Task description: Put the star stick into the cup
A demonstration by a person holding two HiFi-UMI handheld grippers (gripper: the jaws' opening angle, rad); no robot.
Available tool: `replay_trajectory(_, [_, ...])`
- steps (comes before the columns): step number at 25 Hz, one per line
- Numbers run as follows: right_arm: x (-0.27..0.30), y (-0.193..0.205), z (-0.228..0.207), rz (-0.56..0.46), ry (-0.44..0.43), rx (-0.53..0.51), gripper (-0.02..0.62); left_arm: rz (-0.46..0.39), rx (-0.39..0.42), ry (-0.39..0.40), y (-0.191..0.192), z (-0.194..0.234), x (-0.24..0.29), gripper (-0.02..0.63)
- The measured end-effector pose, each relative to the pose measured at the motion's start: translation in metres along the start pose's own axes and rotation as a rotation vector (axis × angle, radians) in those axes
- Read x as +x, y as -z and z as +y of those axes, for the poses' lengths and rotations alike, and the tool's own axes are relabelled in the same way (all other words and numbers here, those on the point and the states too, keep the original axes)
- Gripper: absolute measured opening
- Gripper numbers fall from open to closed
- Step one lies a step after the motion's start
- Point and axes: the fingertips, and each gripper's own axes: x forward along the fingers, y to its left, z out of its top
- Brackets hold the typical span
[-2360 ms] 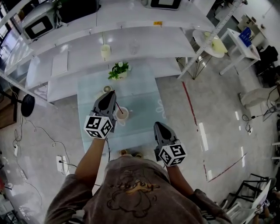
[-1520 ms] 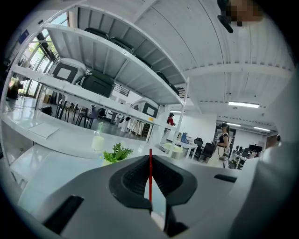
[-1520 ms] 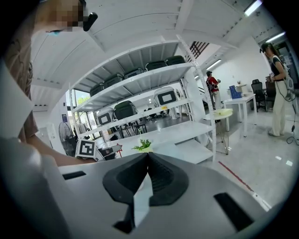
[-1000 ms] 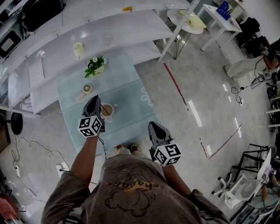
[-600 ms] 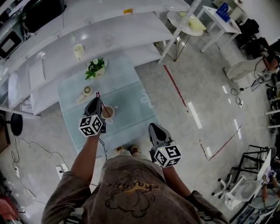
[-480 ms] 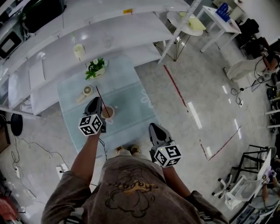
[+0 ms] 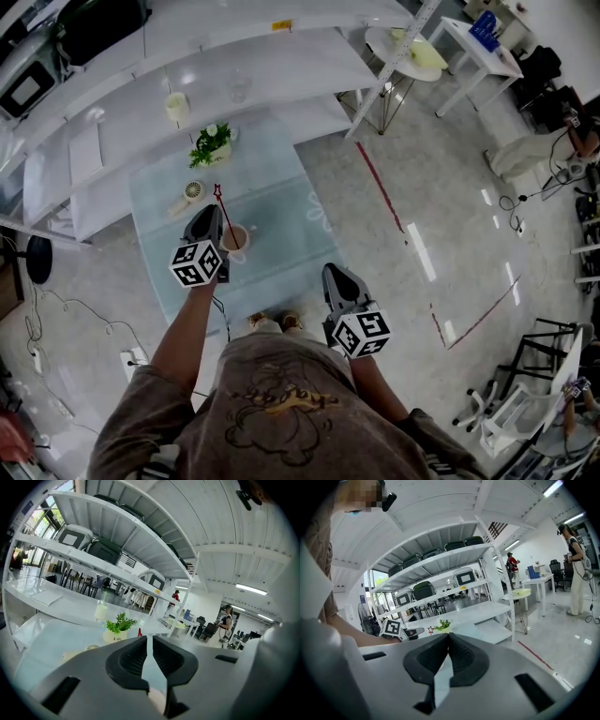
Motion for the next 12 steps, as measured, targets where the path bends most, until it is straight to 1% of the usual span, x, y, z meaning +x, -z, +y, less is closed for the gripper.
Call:
replay_trajectory(5, [0.006,-0.004,0.007,-0.004,-0.043,-0.013,0.002,-0.020,0.014,0.014,-0.023,-0.012,-0.022,0.037])
replay_trajectory(10, [0.010,-0.011,0.018,-0.010,-0.098,-0.034,0.002,-0.054,-0.017,0.039,-0.045,-0.027,-0.053,0.037])
replay_trajectory(12, [0.013,-0.014,0.023,-0.012,-0.118,-0.042,0.002,-0.069,-0.014,0.043,-0.054,-0.031,-0.067,0.037])
